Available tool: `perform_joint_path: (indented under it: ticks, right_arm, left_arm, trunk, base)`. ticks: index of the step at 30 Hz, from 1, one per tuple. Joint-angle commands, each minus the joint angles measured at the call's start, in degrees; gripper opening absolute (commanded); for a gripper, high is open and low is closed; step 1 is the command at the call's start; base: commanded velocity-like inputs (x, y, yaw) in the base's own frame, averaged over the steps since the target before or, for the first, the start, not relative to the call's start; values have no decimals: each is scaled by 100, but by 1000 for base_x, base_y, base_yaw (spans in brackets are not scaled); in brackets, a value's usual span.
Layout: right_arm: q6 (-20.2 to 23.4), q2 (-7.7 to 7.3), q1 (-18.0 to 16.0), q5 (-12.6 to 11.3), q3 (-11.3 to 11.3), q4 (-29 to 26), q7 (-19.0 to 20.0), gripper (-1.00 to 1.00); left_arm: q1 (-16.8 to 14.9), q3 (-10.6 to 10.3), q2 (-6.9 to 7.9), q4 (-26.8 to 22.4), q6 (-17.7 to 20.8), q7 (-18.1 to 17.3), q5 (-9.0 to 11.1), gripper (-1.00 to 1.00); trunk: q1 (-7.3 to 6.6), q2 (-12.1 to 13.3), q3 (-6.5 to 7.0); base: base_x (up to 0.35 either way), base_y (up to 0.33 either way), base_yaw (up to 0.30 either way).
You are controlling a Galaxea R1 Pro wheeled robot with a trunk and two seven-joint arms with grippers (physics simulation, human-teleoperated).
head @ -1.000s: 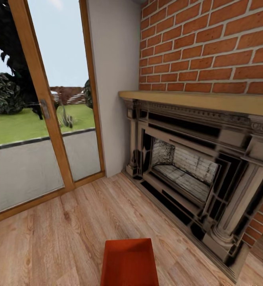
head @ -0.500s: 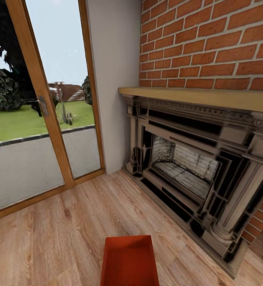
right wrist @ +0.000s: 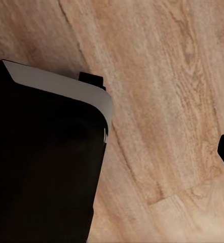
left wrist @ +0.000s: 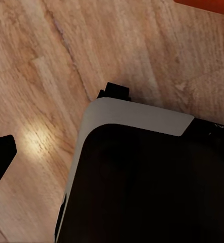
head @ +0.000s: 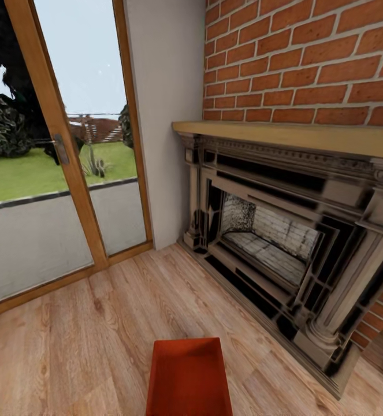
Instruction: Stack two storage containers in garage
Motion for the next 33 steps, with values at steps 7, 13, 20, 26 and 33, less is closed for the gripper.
perform_joint_path:
  ticks: [7,13,20,26,33]
  right_arm:
    - [-27,-1,-6,-3,30,15,-16,100]
    - [-27,0,-6,-3,30,15,-16,100]
    - [-27,1,-6,-3,30,15,-16,100]
    - [-27,1,-6,-3,30,15,-16,100]
    - [-27,-6,-6,-3,30,15,-16,100]
  left_arm:
    - [-2,-46,0,-2,-3,15,45,100]
    - [-2,-46,0,-2,-2,15,45,100]
    - [-3,-48,0,-2,-3,15,45,100]
    - [-1,-51,0,-2,-3,15,45,100]
    - [-3,-47,0,-2,-3,15,45,100]
  trunk:
    - [0,-3,-69]
    - [0,-3,-124]
    - [0,-3,-187]
    - [0,-3,-241]
    - [0,-3,-305]
  base:
    - [0,0,0]
    - [0,0,0]
    - [0,0,0]
    - [0,0,0]
    - [0,0,0]
